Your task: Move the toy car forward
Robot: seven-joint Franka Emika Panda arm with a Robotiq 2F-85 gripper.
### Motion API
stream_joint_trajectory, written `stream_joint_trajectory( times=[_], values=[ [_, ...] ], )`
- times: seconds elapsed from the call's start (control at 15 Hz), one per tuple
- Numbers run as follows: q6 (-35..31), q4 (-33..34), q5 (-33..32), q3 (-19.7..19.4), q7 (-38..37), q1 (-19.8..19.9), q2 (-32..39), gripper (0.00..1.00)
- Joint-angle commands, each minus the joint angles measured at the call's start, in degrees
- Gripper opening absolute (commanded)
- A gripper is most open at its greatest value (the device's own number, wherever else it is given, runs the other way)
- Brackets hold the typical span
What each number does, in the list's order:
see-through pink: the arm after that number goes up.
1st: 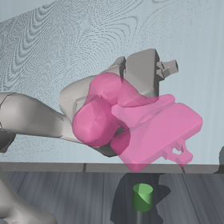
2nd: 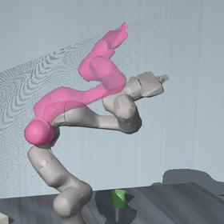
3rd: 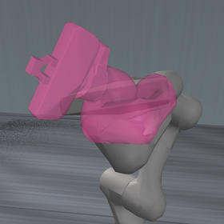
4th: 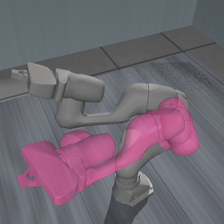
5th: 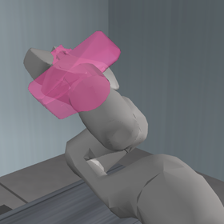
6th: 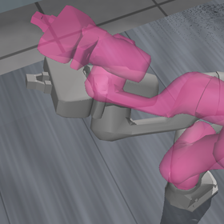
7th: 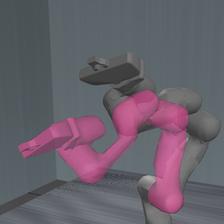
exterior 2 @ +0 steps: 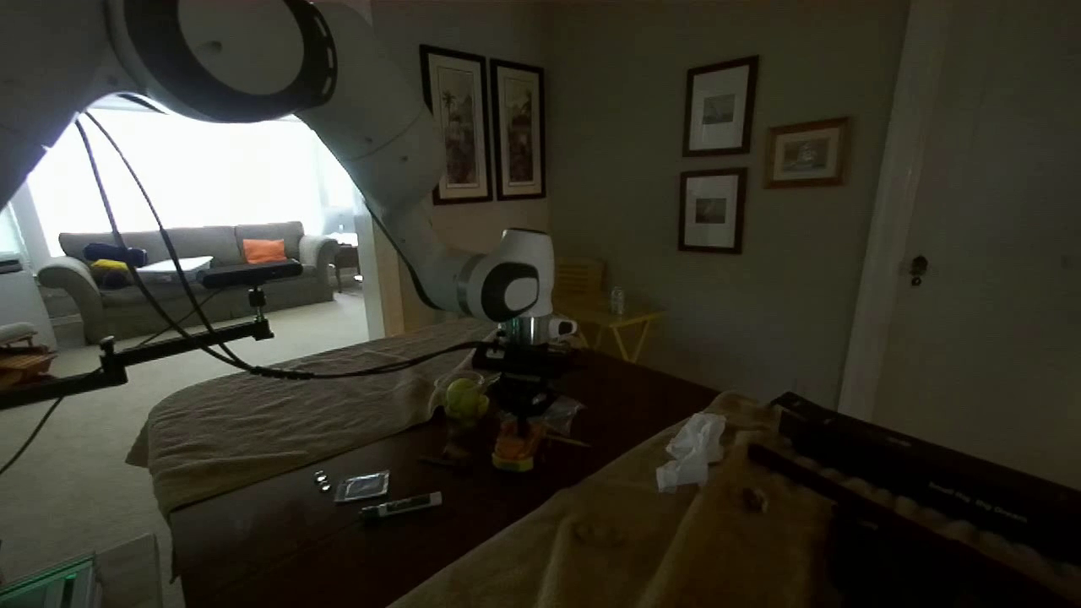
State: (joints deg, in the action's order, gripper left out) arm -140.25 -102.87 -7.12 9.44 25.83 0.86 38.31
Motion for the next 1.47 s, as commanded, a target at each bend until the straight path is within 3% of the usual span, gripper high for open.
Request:
stream_joint_trajectory(
  times=[0.0, 0.93, 1.4],
  values=[
    [3.5, -3.0, 2.6, 2.3, 2.9, 1.5, -1.0, 0.0],
    [12.1, -19.4, 9.7, 2.9, 3.8, 4.3, -11.2, 0.0],
    [12.6, -28.1, 15.3, 3.3, 3.7, 4.0, -15.8, 0.0]
  ],
)
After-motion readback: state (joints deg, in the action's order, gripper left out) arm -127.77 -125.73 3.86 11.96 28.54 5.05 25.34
